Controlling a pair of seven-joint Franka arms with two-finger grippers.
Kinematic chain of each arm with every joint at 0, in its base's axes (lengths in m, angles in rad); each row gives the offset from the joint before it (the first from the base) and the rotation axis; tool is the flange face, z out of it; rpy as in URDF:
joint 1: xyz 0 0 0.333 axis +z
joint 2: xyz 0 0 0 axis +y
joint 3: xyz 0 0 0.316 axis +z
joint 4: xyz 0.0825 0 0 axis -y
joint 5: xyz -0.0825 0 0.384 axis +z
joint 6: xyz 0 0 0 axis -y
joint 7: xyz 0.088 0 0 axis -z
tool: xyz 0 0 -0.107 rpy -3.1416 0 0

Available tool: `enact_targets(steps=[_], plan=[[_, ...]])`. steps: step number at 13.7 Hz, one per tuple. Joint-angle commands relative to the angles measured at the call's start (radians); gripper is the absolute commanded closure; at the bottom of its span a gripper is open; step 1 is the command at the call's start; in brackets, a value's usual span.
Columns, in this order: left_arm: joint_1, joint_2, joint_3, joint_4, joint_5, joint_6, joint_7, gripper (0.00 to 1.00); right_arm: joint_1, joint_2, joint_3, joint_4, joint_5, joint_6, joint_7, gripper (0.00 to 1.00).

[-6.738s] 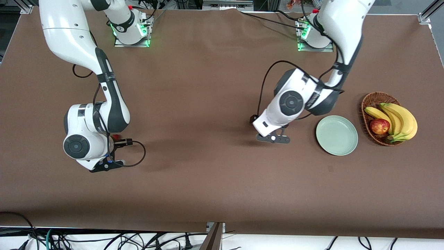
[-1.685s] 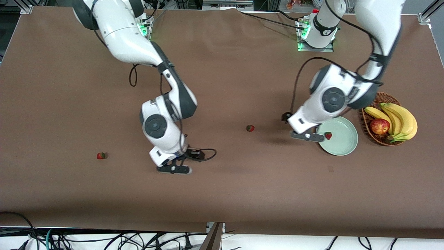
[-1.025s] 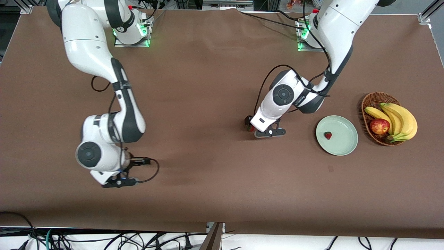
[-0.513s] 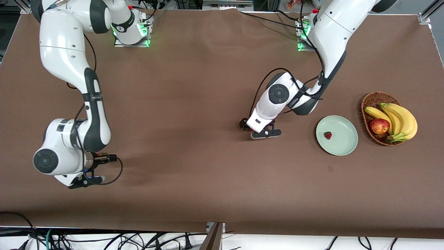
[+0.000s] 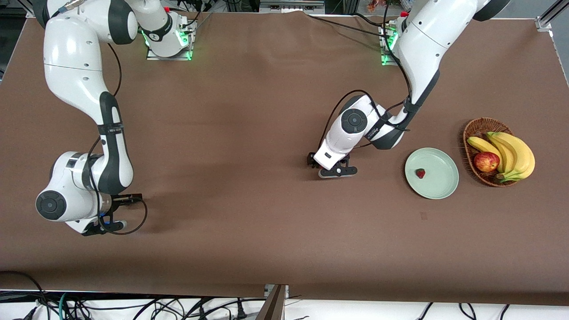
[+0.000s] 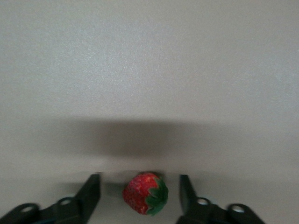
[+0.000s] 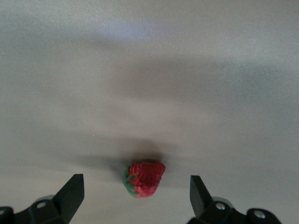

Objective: Collect all strawberries into plate
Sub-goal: 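Grasp the strawberry with the left gripper while the right grasps the last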

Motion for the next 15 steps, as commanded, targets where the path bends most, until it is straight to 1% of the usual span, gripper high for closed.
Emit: enact_targets(steps=[1, 2, 4, 5, 6, 8, 9, 11, 12, 13, 14, 15], plan=[[-0.014, 0.013, 0.01, 0.027, 0.032, 0.002, -0.011, 0.75, -0.001, -0.025, 0.005, -0.05, 0.005, 0.031, -0.025, 0.0], [-0.01, 0.011, 0.01, 0.027, 0.057, 0.0, -0.013, 0.84, 0.001, -0.025, 0.005, -0.057, 0.005, 0.037, -0.025, 0.0], [0.008, -0.001, 0.007, 0.025, 0.075, -0.006, -0.001, 0.89, 0.001, -0.025, 0.005, -0.07, 0.004, 0.043, -0.026, 0.0], [0.02, -0.018, 0.007, 0.025, 0.075, -0.015, 0.002, 0.9, 0.001, -0.025, 0.005, -0.072, 0.004, 0.043, -0.031, 0.0], [0.029, -0.036, 0.006, 0.027, 0.075, -0.05, 0.012, 0.92, 0.001, -0.025, 0.005, -0.075, 0.005, 0.043, -0.043, 0.0], [0.054, -0.087, 0.001, 0.059, 0.07, -0.192, 0.059, 0.93, 0.001, -0.025, 0.005, -0.086, 0.005, 0.051, -0.046, 0.01], [0.062, -0.105, -0.001, 0.094, 0.062, -0.286, 0.108, 0.93, 0.001, -0.025, 0.005, -0.089, 0.005, 0.058, -0.048, 0.05], [0.095, -0.124, -0.001, 0.169, 0.061, -0.472, 0.233, 0.92, 0.001, -0.025, 0.005, -0.089, 0.005, 0.058, -0.051, 0.29], [0.111, -0.132, -0.001, 0.189, 0.061, -0.544, 0.302, 0.92, 0.001, -0.025, 0.005, -0.089, 0.007, 0.058, -0.057, 0.4], [0.144, -0.142, -0.001, 0.197, 0.061, -0.589, 0.376, 0.92, 0.001, -0.025, 0.005, -0.089, 0.007, 0.058, -0.057, 0.49], [0.184, -0.155, -0.001, 0.197, 0.059, -0.604, 0.454, 0.93, 0.001, -0.025, 0.005, -0.089, 0.007, 0.058, -0.057, 0.57], [0.221, -0.162, -0.001, 0.197, 0.059, -0.621, 0.549, 0.93, 0.001, -0.025, 0.005, -0.089, 0.007, 0.057, -0.057, 0.6]])
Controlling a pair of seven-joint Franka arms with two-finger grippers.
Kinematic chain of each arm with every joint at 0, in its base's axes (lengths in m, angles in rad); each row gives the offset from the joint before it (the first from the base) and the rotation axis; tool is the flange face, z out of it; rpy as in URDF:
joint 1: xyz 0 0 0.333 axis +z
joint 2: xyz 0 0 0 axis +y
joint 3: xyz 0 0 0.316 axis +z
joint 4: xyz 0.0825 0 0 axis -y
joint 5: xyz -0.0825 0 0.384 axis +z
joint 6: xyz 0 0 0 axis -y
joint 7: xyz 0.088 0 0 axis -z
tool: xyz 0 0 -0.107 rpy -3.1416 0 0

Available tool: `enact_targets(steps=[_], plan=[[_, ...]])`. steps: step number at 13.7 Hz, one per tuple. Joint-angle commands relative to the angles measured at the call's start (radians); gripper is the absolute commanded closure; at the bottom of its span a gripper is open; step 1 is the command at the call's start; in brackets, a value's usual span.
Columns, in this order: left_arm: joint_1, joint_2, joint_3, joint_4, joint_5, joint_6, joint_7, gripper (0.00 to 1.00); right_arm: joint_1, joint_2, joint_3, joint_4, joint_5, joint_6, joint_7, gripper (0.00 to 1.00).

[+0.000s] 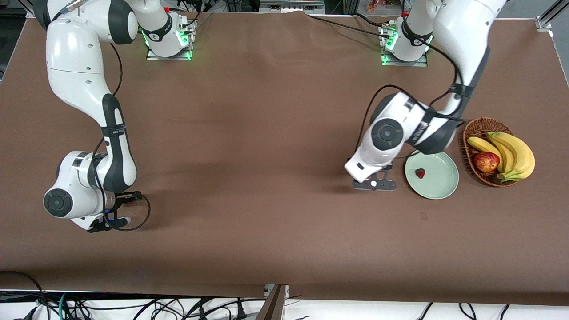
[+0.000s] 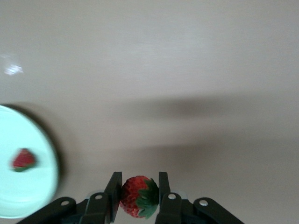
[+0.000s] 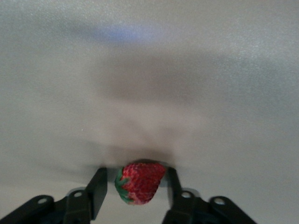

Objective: Collect all strawberries into plate
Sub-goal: 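Place the strawberry on the plate with the left gripper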

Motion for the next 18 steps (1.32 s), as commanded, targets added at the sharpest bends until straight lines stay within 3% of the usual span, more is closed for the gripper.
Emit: enact_targets(steps=[1, 5, 8, 10, 12, 15, 16, 17, 18], plan=[[0.103, -0.023, -0.009, 0.002, 0.01, -0.068, 0.236, 0.93, 0.0, -0.023, 0.003, -0.034, 0.009, 0.016, -0.021, 0.63], [0.273, -0.023, -0.009, -0.05, 0.019, -0.079, 0.484, 0.93, 0.02, -0.026, 0.015, -0.003, 0.016, 0.015, 0.009, 0.66], [0.364, -0.034, -0.009, -0.111, 0.029, -0.05, 0.545, 0.94, 0.127, -0.02, 0.014, 0.046, 0.015, 0.022, 0.219, 0.66], [0.384, -0.086, -0.011, -0.236, 0.029, 0.074, 0.565, 0.99, 0.219, -0.013, 0.015, 0.047, 0.015, 0.091, 0.377, 0.66], [0.433, -0.11, -0.011, -0.355, 0.029, 0.242, 0.572, 0.98, 0.302, -0.013, 0.015, 0.047, 0.016, 0.105, 0.559, 0.66], [0.507, -0.089, -0.011, -0.383, 0.03, 0.346, 0.697, 0.92, 0.391, -0.002, 0.139, 0.075, 0.025, 0.231, 0.896, 0.65], [0.509, -0.084, -0.011, -0.383, 0.03, 0.349, 0.699, 0.83, 0.412, 0.001, 0.182, 0.077, 0.024, 0.283, 0.998, 0.64], [0.515, -0.072, -0.011, -0.383, 0.03, 0.352, 0.699, 0.61, 0.443, 0.004, 0.204, 0.077, 0.024, 0.329, 1.06, 0.64], [0.516, -0.071, -0.011, -0.383, 0.03, 0.352, 0.702, 0.02, 0.487, 0.01, 0.206, 0.077, 0.024, 0.366, 1.11, 0.64]])
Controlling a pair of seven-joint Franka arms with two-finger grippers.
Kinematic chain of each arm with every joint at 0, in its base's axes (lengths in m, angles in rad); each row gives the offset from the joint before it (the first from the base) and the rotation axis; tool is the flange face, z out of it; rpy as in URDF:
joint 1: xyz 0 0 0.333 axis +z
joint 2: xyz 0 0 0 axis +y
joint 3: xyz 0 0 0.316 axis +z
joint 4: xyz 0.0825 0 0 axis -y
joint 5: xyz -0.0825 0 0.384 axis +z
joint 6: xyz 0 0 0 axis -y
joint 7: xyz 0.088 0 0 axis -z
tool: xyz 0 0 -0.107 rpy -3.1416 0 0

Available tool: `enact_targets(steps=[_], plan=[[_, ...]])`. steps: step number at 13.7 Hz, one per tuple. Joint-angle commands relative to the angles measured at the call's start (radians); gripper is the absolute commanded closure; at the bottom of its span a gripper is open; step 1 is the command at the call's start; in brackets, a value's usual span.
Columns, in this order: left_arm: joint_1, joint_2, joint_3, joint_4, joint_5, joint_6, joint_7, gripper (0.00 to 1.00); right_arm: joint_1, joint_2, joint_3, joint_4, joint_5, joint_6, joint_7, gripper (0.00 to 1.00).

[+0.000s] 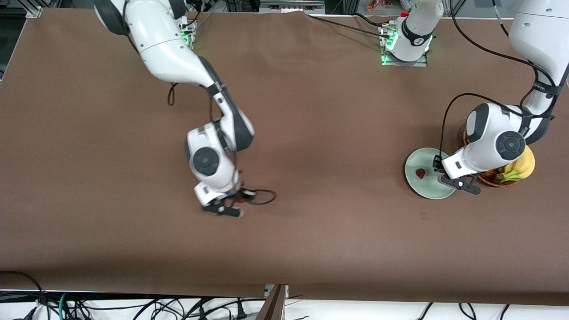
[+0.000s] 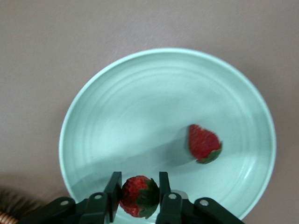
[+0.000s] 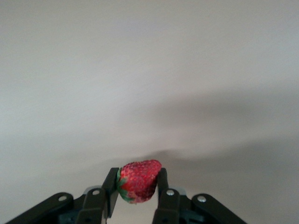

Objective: Collect all strawberries into plate
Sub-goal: 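Place the strawberry on the plate with the left gripper, then set the last strawberry mid-table with the right gripper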

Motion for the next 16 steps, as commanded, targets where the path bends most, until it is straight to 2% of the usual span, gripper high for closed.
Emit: enact_targets(steps=[1, 4, 6, 8, 10, 13, 16], plan=[[0.012, -0.022, -0.016, -0.019, 0.027, 0.009, 0.035, 0.0, 0.083, 0.022, 0.014, 0.019, 0.01, 0.096, 0.153, 0.64], [0.011, -0.029, -0.02, -0.003, 0.027, -0.002, 0.061, 0.0, 0.189, 0.059, 0.016, 0.031, 0.01, 0.24, 0.25, 0.64], [0.003, -0.048, -0.029, 0.009, 0.027, -0.022, 0.06, 0.0, 0.23, 0.105, 0.022, 0.097, 0.01, 0.255, 0.308, 0.64], [0.003, -0.062, -0.079, 0.05, 0.026, -0.09, 0.051, 0.0, 0.267, 0.145, 0.022, 0.14, 0.01, 0.286, 0.374, 0.64], [0.0, -0.059, -0.128, 0.125, 0.007, -0.205, 0.038, 0.0, 0.301, 0.173, 0.036, 0.142, 0.01, 0.375, 0.422, 0.64], [-0.027, -0.051, -0.188, 0.141, 0.007, -0.234, -0.104, 0.0, 0.334, 0.182, 0.042, 0.142, 0.01, 0.397, 0.449, 0.64], [-0.11, -0.011, -0.188, 0.141, 0.007, -0.228, -0.231, 0.0, 0.358, 0.199, 0.044, 0.142, 0.01, 0.415, 0.454, 0.64]])
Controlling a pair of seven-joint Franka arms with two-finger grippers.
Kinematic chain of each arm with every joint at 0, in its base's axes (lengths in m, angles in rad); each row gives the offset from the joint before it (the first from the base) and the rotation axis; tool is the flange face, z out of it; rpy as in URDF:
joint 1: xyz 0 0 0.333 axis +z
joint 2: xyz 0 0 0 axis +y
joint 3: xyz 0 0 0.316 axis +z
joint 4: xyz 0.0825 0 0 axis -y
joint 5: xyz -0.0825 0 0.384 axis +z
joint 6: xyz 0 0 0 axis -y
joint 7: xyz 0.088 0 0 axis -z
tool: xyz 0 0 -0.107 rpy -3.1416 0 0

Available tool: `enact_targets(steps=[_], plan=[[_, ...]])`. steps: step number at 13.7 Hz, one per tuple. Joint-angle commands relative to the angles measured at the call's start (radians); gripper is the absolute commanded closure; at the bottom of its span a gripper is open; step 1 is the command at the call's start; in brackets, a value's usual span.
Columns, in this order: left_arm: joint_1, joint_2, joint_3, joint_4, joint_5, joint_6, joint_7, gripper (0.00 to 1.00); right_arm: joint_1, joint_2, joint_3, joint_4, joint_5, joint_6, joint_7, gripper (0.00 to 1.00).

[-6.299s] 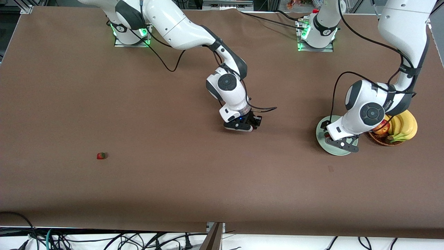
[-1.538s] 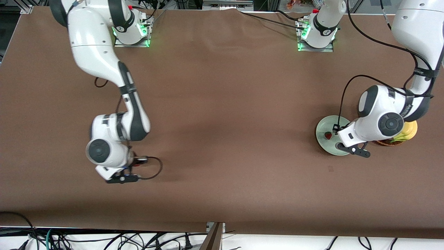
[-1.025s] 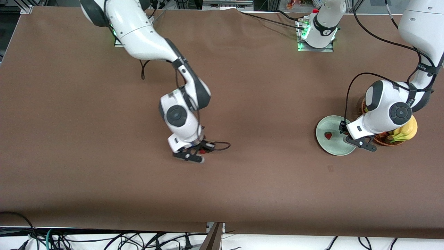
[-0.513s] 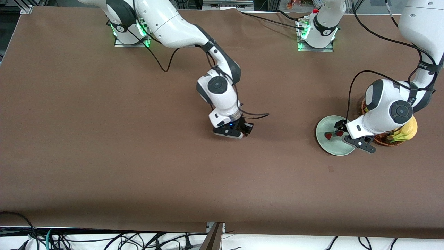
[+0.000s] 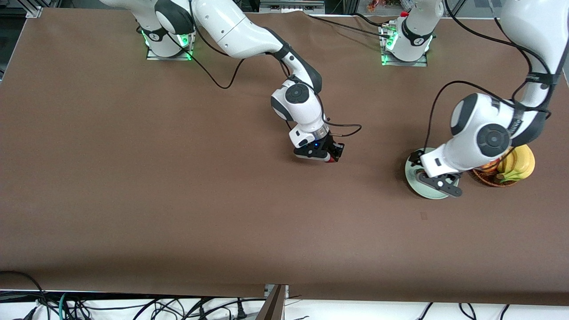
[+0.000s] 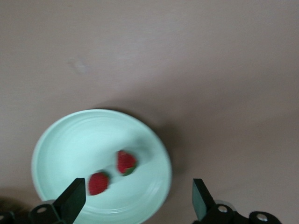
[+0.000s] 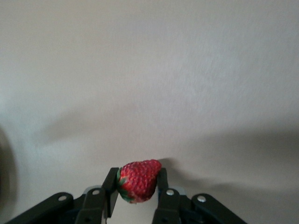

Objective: Collect all strawberries into plate
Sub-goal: 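Set the last strawberry mid-table with the right gripper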

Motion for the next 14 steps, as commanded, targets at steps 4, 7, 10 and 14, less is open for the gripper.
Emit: enact_targets(steps=[4, 7, 10, 14], plan=[[-0.059, 0.064, 0.001, 0.012, 0.007, 0.036, -0.088, 0.0, 0.015, 0.027, -0.006, 0.038, 0.003, 0.034, 0.01, 0.0], [-0.07, 0.064, 0.001, 0.012, 0.007, 0.038, -0.117, 0.0, -0.012, -0.015, -0.015, 0.038, 0.001, -0.001, -0.005, 0.0], [-0.118, 0.066, -0.001, 0.016, 0.006, 0.039, -0.21, 0.0, -0.093, -0.108, -0.012, 0.039, 0.0, -0.197, -0.13, 0.0], [-0.183, 0.116, 0.001, 0.039, 0.007, 0.132, -0.332, 0.0, -0.253, -0.232, -0.003, 0.039, 0.003, -0.477, -0.371, 0.0]])
